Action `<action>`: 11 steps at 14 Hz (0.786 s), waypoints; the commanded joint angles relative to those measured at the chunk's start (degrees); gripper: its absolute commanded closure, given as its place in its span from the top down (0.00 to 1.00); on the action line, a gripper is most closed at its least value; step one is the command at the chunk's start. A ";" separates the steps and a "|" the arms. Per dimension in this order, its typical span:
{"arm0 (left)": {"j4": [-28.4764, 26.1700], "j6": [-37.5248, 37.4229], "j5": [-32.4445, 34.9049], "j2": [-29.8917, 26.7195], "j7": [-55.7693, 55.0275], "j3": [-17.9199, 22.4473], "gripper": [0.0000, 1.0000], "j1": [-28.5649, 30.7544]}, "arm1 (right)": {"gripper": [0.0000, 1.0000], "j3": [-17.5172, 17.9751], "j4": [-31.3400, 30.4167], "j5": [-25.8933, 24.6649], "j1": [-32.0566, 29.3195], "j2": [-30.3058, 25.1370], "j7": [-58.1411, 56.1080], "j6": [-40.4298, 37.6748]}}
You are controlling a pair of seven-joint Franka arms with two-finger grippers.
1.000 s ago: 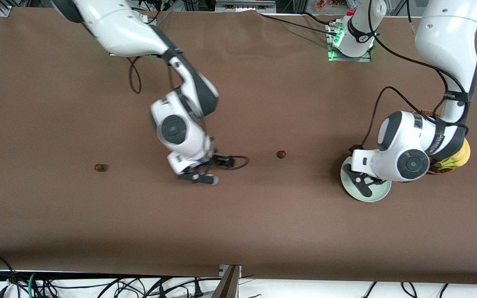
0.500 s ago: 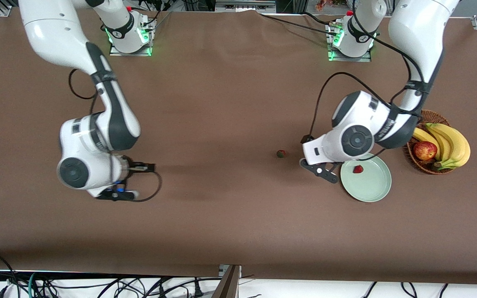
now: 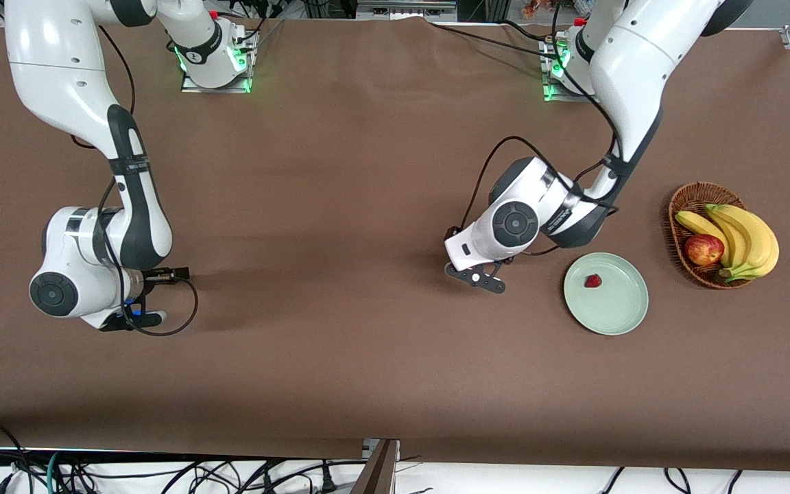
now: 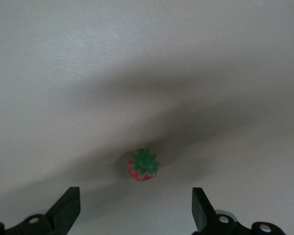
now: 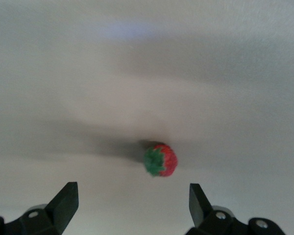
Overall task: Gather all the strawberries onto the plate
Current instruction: 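Grasp the mid-table strawberry with the left gripper while the right gripper reaches the last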
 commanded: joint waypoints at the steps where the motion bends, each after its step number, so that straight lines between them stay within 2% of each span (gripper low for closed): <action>1: -1.39 3.40 0.13 0.10 -0.73 0.47 1.00 -0.23 | 1.00 0.31 -7.44 -0.29 -0.37 -3.49 -1.93 6.07; 3: -2.80 5.24 0.13 0.54 -0.74 0.47 1.00 -0.67 | 1.00 -0.39 -10.61 -0.38 -0.37 -4.28 -2.98 10.20; 5: -4.47 8.49 2.84 1.24 -0.74 0.47 1.00 -0.58 | 0.99 -0.75 -11.59 -0.29 -0.46 -4.29 -5.00 12.50; 6: -4.65 8.77 3.73 1.24 -0.74 0.47 1.00 -0.58 | 0.93 -0.84 -11.59 -0.20 -0.46 -4.29 -5.27 12.68; 7: -4.65 8.77 3.82 1.24 -0.65 0.47 0.84 -0.67 | 0.79 -0.84 -11.59 -0.11 -0.46 -4.29 -5.27 12.68; 8: -4.65 8.77 3.82 1.16 -0.65 0.47 0.66 -0.67 | 0.58 -0.84 -11.59 -0.11 -0.46 -4.29 -5.27 12.68; 9: -4.65 8.68 3.82 1.15 -0.65 0.47 0.61 -0.67 | 0.44 -0.84 -11.59 -0.03 -0.46 -4.29 -5.27 12.68; 10: -4.65 8.60 3.82 1.15 -0.65 0.47 0.54 -0.67 | 0.35 -0.84 -11.50 0.06 -0.46 -4.20 -5.27 12.68; 11: -4.65 8.60 3.82 1.15 -0.73 0.38 0.43 -0.67 | 0.29 -0.84 -11.50 0.15 -0.55 -4.20 -5.27 12.77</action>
